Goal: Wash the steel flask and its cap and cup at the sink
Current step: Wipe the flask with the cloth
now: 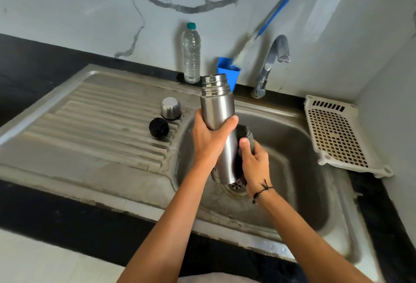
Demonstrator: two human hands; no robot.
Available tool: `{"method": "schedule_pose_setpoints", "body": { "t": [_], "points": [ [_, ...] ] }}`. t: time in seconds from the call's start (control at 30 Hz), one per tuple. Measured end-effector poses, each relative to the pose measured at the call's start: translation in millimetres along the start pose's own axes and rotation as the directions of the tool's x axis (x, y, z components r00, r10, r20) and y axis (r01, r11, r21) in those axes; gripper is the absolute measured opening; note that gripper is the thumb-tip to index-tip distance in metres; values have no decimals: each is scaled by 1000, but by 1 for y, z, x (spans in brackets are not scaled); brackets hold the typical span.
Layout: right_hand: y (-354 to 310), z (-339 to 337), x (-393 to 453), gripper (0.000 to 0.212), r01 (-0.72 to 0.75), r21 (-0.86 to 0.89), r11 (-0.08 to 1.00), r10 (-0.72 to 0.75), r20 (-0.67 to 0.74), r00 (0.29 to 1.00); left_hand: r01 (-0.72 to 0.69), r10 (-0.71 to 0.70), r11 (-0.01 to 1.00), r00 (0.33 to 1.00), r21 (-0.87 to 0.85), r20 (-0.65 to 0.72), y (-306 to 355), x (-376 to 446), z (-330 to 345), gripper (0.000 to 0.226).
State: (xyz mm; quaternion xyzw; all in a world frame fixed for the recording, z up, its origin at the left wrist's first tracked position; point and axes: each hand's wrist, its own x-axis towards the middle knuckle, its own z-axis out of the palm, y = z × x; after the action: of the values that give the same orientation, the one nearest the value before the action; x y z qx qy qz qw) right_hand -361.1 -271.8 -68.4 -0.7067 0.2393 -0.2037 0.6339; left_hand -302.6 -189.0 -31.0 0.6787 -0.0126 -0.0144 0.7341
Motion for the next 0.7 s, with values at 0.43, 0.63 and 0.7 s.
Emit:
{"method": "schedule_pose_setpoints", "body": {
  "t": [0.43, 0.63, 0.7],
  "points": [
    [-35, 62, -28, 23, -196, 383, 903, 126, 201, 971, -152, 197, 978, 903, 144, -383, 10, -29, -128, 81],
    [-35, 73, -43, 25, -216, 368, 904, 134, 237, 962, -126, 163, 986, 883, 112, -440, -2, -42, -157, 80],
    [-36, 73, -45, 27, -210, 366, 907, 130, 230, 964, -120, 149, 988, 886, 94, -439, -2, -43, -159, 79]
  ]
}}
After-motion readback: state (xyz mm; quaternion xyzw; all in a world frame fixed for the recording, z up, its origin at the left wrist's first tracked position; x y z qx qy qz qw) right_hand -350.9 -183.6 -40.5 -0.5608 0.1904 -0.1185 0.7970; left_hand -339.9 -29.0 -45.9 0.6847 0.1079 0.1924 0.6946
